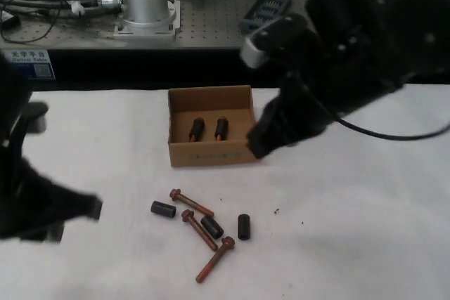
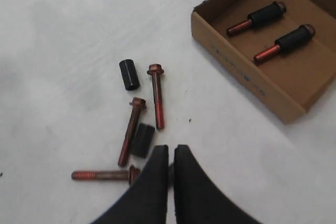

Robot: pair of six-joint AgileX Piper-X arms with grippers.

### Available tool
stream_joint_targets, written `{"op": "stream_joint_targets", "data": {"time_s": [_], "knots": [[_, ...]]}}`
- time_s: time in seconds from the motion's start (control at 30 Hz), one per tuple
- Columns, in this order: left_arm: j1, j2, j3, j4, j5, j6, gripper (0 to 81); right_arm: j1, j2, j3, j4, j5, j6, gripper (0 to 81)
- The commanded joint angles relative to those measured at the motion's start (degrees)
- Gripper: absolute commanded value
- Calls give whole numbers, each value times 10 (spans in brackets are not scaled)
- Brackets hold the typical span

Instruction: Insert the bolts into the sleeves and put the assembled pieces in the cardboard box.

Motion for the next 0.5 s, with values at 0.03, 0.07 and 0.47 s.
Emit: {"op": "stream_joint_targets", "data": {"time_s": [0.03,0.07,0.47], "knots": [[0,-76,68,-3,-12,-11,140,12,32,-32,10,-4,-5,28],[0,-91,80,-3,-17,-11,140,19,51,-49,14,-3,-5,71],[0,-239,134,47,-26,-11,140,67,230,-194,81,92,-9,313]]}}
